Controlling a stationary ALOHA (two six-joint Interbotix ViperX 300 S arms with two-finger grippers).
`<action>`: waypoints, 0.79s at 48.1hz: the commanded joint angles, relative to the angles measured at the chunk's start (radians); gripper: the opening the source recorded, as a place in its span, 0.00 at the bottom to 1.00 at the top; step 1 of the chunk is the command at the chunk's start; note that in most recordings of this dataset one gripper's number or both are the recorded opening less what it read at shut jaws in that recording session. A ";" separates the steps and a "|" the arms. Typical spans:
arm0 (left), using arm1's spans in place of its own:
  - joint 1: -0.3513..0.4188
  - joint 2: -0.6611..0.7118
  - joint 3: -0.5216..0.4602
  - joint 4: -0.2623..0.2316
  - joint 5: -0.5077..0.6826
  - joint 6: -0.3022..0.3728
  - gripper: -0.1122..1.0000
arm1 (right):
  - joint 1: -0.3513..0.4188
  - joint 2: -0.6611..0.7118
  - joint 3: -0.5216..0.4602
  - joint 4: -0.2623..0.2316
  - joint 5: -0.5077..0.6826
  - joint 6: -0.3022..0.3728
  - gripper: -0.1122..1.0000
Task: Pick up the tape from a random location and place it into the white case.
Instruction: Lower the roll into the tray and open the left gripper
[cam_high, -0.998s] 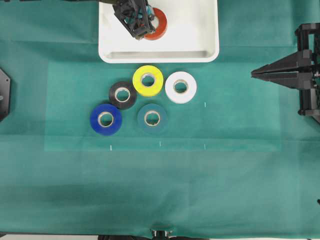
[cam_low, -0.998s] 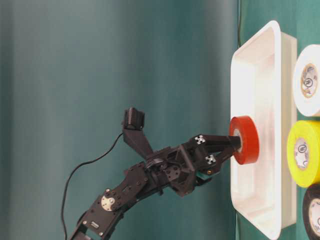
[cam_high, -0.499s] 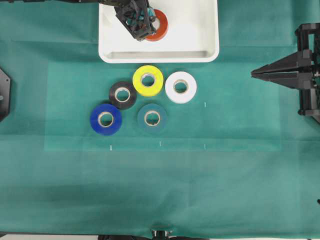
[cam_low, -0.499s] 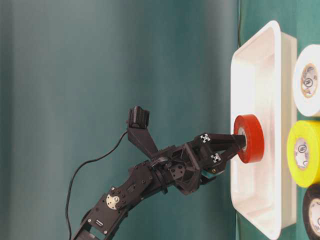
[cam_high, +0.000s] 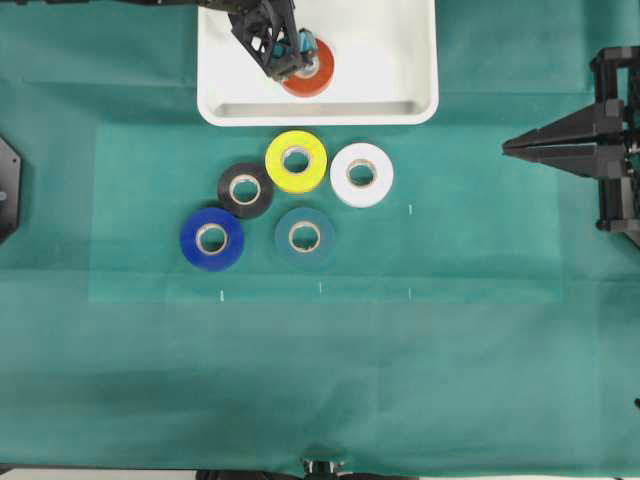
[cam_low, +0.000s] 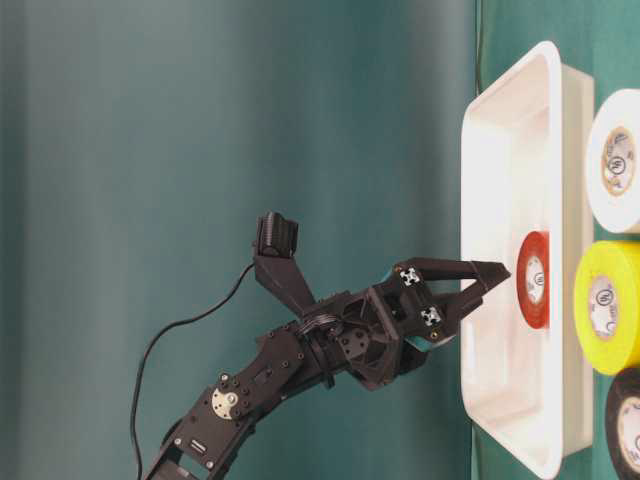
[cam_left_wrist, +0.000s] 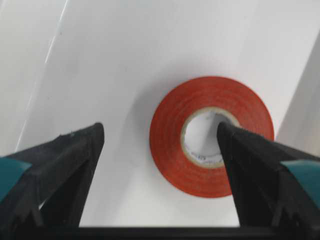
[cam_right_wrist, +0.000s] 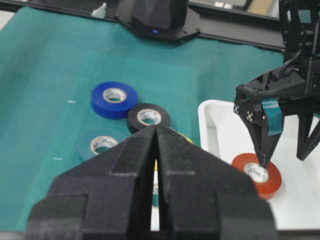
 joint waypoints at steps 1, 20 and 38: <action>-0.002 -0.018 -0.006 0.002 -0.002 0.002 0.88 | 0.002 0.005 -0.021 -0.002 -0.006 -0.002 0.10; -0.015 -0.086 -0.008 0.002 0.060 0.000 0.88 | 0.002 0.006 -0.021 -0.002 -0.008 -0.002 0.10; -0.048 -0.193 -0.014 0.000 0.135 -0.002 0.88 | 0.002 0.003 -0.023 -0.002 -0.006 -0.003 0.10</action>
